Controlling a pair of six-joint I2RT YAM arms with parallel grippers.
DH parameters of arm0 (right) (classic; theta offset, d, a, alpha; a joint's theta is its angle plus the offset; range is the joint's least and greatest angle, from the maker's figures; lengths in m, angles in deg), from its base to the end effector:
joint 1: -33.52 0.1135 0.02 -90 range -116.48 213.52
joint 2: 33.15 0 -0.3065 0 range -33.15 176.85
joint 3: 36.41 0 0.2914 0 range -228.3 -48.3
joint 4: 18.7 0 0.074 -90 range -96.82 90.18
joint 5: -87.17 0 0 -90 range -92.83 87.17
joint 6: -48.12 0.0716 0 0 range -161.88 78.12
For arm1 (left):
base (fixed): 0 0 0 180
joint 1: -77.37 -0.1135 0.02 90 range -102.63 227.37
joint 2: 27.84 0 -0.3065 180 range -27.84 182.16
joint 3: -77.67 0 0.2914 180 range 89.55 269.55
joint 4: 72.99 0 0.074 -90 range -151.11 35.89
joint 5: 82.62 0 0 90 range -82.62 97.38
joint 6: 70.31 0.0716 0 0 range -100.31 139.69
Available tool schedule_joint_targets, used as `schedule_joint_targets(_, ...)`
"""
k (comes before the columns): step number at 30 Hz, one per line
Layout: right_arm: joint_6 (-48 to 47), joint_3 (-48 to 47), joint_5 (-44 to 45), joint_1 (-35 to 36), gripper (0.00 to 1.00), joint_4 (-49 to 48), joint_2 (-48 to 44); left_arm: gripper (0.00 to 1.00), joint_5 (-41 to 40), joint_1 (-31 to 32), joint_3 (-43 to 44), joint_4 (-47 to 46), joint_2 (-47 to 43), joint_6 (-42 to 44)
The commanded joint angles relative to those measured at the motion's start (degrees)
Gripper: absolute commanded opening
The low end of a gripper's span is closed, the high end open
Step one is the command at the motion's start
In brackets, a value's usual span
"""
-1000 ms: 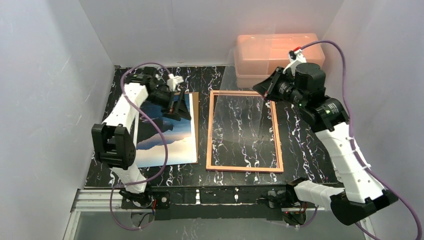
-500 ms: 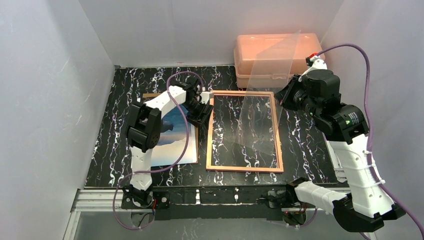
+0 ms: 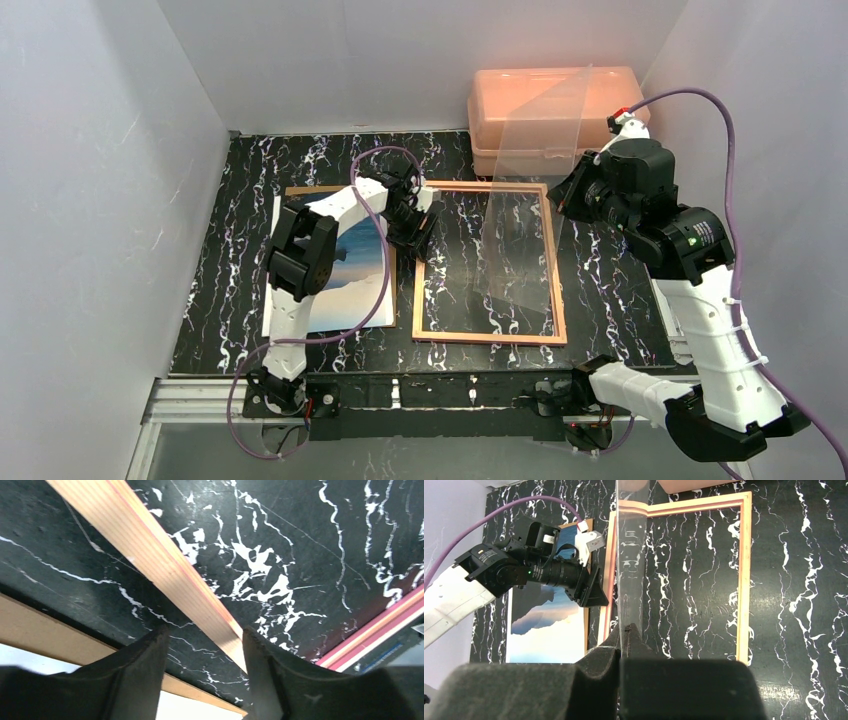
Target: Put the photo into the frame
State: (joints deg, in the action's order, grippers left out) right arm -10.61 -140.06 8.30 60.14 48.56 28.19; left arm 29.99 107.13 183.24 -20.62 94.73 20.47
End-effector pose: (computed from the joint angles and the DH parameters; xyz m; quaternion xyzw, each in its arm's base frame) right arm 0.2022 0.0859 0.5178 0.0861 0.8364 0.1874 0.5079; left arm 0.4317 -0.2785 0.1555 0.2879 0.9214 -0.2307 0.1217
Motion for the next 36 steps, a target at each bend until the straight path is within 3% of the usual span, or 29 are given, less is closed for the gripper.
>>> schedule_joint_targets(1,0.87,-1.58,-1.98,-0.15,0.01,-4.87,-0.65,0.48,-3.22,0.21,-2.02,-0.56,1.53,0.58)
schedule_joint_targets(9,1.54,1.74,-5.63,-0.15,0.01,-8.78,-0.45,0.35,-12.89,-0.32,-8.28,-1.46,-0.44,1.74)
schedule_joint_targets(24,2.64,6.23,-10.67,-0.10,0.01,-13.94,-0.30,0.29,-20.51,-8.22,-16.18,-0.78,-5.47,2.17)
schedule_joint_targets(28,2.96,6.89,-11.49,-0.11,0.01,-14.80,-0.40,0.26,-19.80,-11.45,-16.34,0.45,-6.27,1.58)
schedule_joint_targets(36,4.76,10.55,-15.38,-0.08,0.01,-18.76,-0.15,0.34,-15.25,-12.71,-18.39,0.00,-8.48,4.02)
